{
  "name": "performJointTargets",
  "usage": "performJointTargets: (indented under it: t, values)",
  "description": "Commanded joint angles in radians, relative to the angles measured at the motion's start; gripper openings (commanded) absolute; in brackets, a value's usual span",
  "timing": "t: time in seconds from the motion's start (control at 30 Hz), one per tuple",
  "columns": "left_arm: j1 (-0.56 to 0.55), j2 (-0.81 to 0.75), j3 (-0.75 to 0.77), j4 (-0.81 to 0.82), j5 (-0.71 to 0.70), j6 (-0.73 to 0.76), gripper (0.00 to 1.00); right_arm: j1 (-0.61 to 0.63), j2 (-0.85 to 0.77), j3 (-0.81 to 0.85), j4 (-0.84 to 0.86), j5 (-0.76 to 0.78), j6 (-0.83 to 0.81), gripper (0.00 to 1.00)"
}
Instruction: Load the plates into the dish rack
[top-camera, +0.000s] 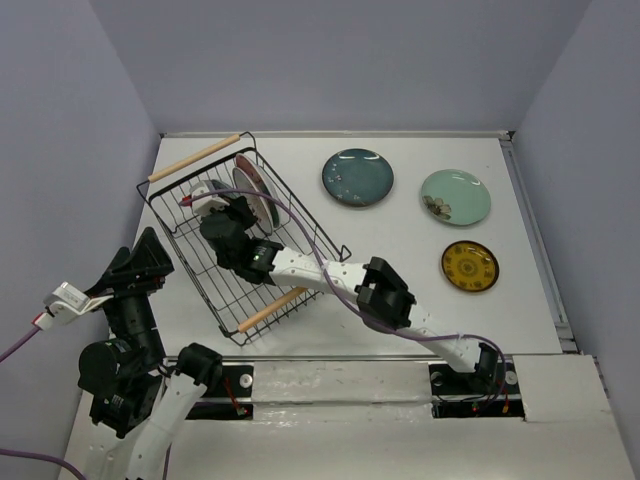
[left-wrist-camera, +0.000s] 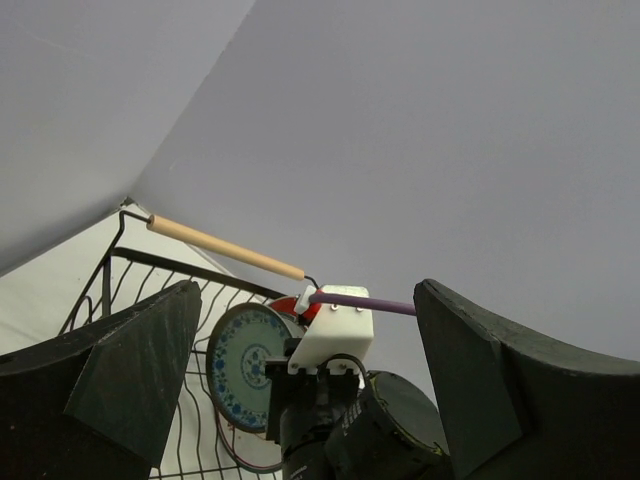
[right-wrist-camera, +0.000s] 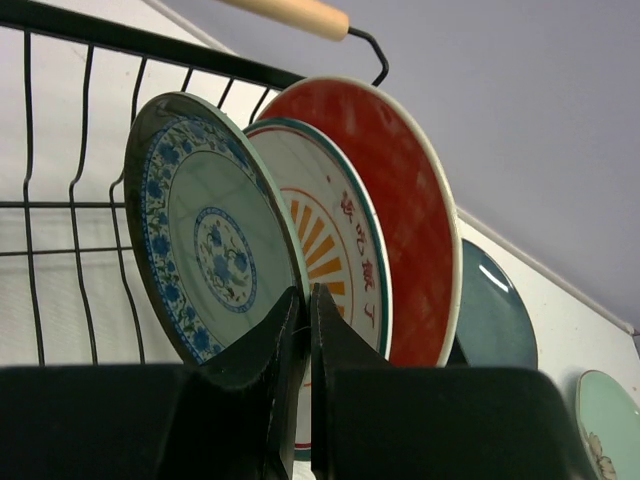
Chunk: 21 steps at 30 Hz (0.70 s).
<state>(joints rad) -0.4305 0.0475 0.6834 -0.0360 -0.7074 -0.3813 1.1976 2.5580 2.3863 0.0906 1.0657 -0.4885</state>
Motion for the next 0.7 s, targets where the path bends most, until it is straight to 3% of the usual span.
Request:
performJointTargets:
  t: [0.0,0.67]
  values:
    - [-0.004,0.000,0.034,0.042,-0.027,-0.016,0.99,-0.006,-0.016,0.001,0.034,0.004,0.045,0.07]
    - [-0.004,0.005,0.031,0.042,-0.001,-0.011,0.99,-0.033,0.065,0.013,0.017,0.046,0.022,0.07]
